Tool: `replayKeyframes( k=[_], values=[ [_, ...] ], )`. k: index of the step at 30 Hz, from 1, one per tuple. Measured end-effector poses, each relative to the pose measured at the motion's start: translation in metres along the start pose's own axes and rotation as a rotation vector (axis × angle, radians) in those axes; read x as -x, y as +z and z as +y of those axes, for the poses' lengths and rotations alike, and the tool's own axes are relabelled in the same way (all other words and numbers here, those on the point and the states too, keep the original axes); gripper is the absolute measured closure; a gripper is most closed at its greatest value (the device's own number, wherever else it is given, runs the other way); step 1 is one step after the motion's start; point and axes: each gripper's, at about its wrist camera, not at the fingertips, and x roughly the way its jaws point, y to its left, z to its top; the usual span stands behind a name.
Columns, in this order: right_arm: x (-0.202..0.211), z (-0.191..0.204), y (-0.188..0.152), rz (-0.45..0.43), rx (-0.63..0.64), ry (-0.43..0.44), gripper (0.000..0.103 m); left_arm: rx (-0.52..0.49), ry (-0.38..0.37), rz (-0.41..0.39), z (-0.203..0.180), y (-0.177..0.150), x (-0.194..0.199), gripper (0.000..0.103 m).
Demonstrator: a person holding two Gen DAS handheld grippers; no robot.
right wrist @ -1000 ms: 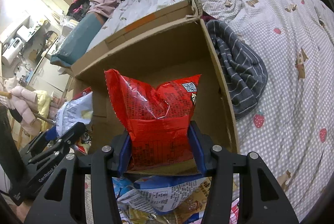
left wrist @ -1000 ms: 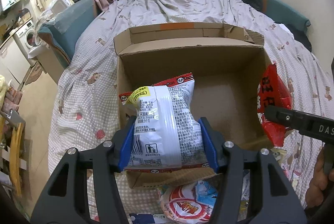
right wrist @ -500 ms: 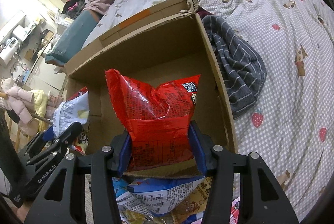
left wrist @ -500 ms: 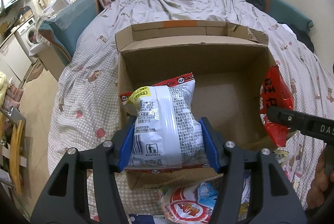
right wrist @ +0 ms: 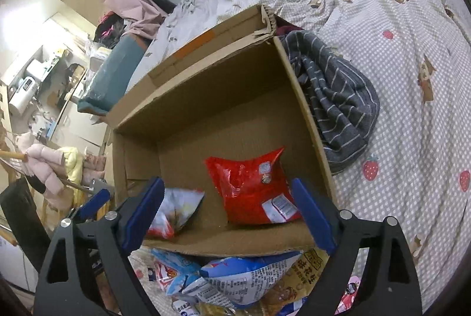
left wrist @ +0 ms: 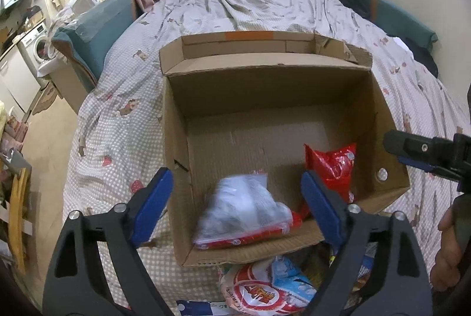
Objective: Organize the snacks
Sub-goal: 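Carry both bags into the box and open both tools to release them, then withdraw both tools from the box back toward the snack pile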
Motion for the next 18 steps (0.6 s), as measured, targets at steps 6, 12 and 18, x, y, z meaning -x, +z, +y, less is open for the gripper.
replayKeyframes(
  k=[6,12,18],
  values=[
    [0.002,0.000,-0.001,0.000,0.010,-0.007,0.012,0.003,0.002,0.000,0.002,0.001,0.001,0.016],
    [0.005,0.010,-0.003,-0.016,0.043,-0.020,0.012,0.005,0.004,-0.019,0.004,0.002,0.006,0.016],
    [0.020,0.015,-0.003,-0.054,0.057,-0.020,0.012,0.067,-0.021,-0.044,0.015,0.002,0.024,0.016]
  ],
)
